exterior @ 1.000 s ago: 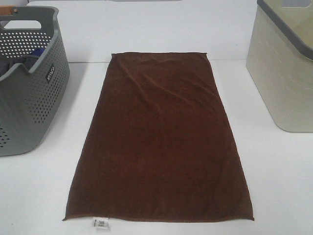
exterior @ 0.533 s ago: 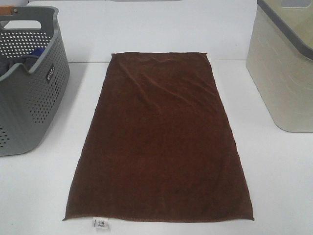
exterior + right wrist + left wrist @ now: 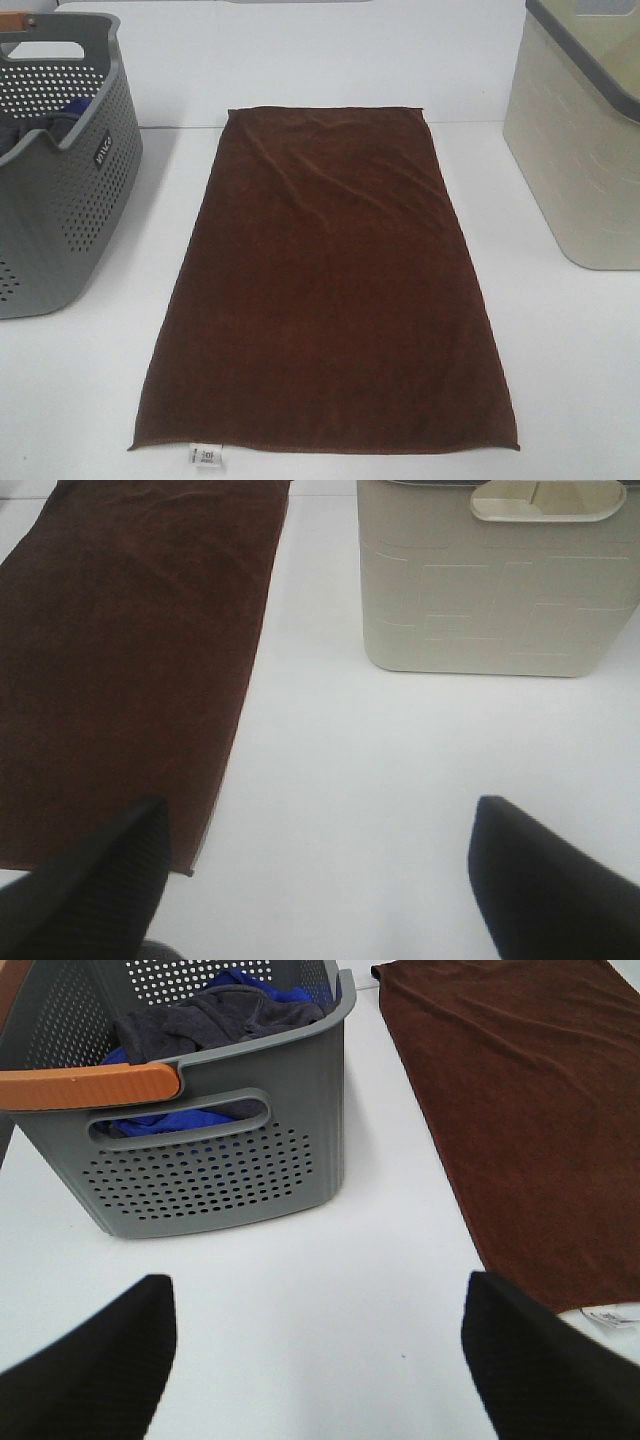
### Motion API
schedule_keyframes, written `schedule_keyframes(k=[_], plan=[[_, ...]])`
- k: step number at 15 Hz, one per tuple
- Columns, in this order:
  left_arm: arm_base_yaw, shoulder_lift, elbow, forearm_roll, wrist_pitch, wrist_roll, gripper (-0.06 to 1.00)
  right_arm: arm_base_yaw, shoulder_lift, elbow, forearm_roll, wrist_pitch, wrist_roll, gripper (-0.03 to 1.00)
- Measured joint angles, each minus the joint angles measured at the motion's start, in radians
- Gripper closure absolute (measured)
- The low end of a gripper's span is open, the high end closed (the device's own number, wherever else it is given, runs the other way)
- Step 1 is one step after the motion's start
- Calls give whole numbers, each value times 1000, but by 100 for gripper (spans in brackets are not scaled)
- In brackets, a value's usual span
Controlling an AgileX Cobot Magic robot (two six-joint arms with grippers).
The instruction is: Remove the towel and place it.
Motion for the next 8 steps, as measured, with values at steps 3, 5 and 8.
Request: schedule_keyframes(k=[3,5,8], plan=[[0,0,0,0,0,0,19,0,0,0,0,0,0,20],[0,0,0,0,0,0,19,0,0,0,0,0,0,20],[0,0,0,0,0,0,19,0,0,0,0,0,0,20]])
